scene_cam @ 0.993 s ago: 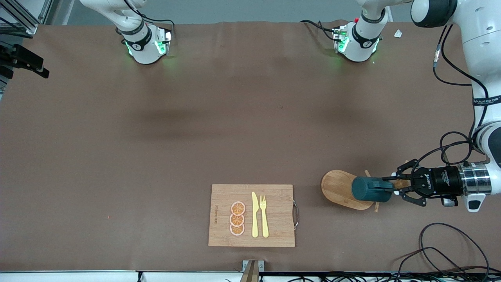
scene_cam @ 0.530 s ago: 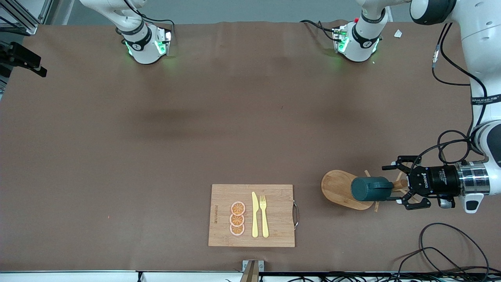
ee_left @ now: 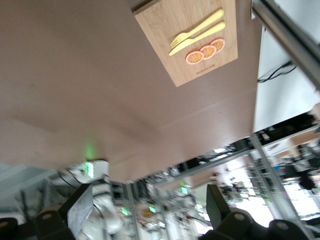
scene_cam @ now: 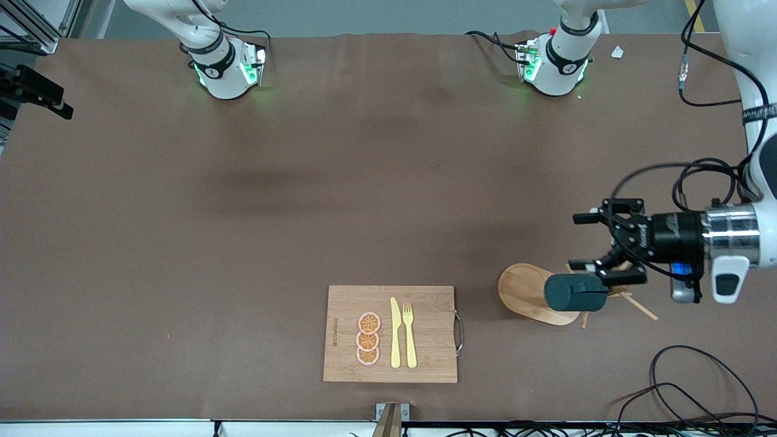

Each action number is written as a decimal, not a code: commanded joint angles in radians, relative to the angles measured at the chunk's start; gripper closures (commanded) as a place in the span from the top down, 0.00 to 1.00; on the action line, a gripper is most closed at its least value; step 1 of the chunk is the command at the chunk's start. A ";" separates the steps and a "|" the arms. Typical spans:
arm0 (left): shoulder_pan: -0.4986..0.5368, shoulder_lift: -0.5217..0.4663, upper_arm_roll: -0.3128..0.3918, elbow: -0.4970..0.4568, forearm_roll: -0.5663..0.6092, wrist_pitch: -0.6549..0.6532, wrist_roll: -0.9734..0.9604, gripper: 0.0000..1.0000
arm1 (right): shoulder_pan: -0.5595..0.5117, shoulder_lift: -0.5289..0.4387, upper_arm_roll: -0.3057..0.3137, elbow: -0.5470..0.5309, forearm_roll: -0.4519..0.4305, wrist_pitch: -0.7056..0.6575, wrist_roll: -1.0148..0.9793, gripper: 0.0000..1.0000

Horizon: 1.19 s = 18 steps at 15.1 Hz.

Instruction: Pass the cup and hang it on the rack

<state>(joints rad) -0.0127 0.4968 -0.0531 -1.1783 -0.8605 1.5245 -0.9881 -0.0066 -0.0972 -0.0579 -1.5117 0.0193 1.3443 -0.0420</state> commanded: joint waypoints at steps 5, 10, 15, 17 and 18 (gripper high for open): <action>-0.208 -0.167 0.002 -0.024 0.596 -0.004 0.142 1.00 | -0.006 -0.012 0.007 -0.010 0.011 0.000 0.014 1.00; -0.167 -0.279 0.006 -0.052 0.748 -0.029 0.431 1.00 | -0.003 -0.012 0.007 -0.011 0.010 -0.005 0.007 1.00; -0.036 -0.446 0.007 -0.256 0.805 -0.043 0.775 1.00 | -0.003 -0.013 0.009 -0.016 0.008 -0.005 0.001 1.00; -0.009 -0.497 -0.007 -0.322 0.834 -0.037 0.807 1.00 | -0.001 -0.012 0.009 -0.016 0.008 -0.007 0.001 1.00; 0.022 -0.518 -0.029 -0.351 0.833 -0.021 0.833 1.00 | -0.001 -0.012 0.009 -0.016 0.008 -0.008 0.001 1.00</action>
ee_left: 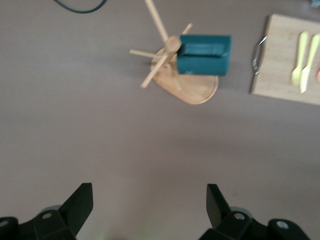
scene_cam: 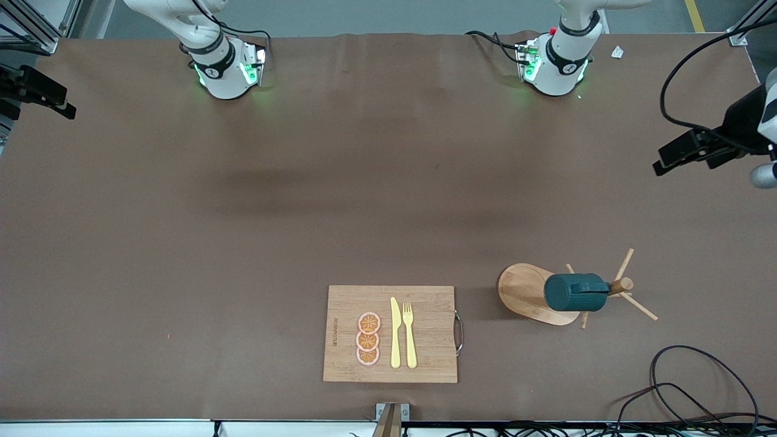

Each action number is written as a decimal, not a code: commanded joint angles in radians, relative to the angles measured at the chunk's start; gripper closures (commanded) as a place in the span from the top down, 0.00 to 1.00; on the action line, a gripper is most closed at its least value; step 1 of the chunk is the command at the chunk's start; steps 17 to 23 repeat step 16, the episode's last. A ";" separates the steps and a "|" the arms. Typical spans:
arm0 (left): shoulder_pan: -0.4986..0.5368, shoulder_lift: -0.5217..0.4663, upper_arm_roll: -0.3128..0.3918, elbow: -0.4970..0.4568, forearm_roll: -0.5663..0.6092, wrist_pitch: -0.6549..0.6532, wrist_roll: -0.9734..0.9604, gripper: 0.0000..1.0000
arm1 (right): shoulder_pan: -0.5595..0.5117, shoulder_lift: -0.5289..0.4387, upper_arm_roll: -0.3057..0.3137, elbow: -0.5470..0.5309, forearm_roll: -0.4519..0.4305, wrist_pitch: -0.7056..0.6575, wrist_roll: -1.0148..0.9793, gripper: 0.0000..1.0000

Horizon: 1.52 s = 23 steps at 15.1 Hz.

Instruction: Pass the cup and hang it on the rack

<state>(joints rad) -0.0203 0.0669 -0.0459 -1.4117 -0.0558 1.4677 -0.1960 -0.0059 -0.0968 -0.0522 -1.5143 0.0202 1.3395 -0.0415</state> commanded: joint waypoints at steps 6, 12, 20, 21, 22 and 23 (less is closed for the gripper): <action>0.071 -0.133 -0.084 -0.168 0.056 0.043 0.056 1.00 | -0.003 -0.012 0.003 -0.014 0.006 -0.005 0.000 1.00; 0.056 -0.125 -0.087 -0.158 0.059 0.040 0.056 1.00 | -0.003 -0.012 0.003 -0.014 0.006 -0.011 0.000 1.00; 0.054 -0.111 -0.092 -0.139 0.063 0.030 0.053 1.00 | -0.003 -0.012 0.003 -0.012 0.004 -0.011 0.000 1.00; 0.054 -0.111 -0.092 -0.139 0.063 0.030 0.053 1.00 | -0.003 -0.012 0.003 -0.012 0.004 -0.011 0.000 1.00; 0.054 -0.111 -0.092 -0.139 0.063 0.030 0.053 1.00 | -0.003 -0.012 0.003 -0.012 0.004 -0.011 0.000 1.00; 0.054 -0.111 -0.092 -0.139 0.063 0.030 0.053 1.00 | -0.003 -0.012 0.003 -0.012 0.004 -0.011 0.000 1.00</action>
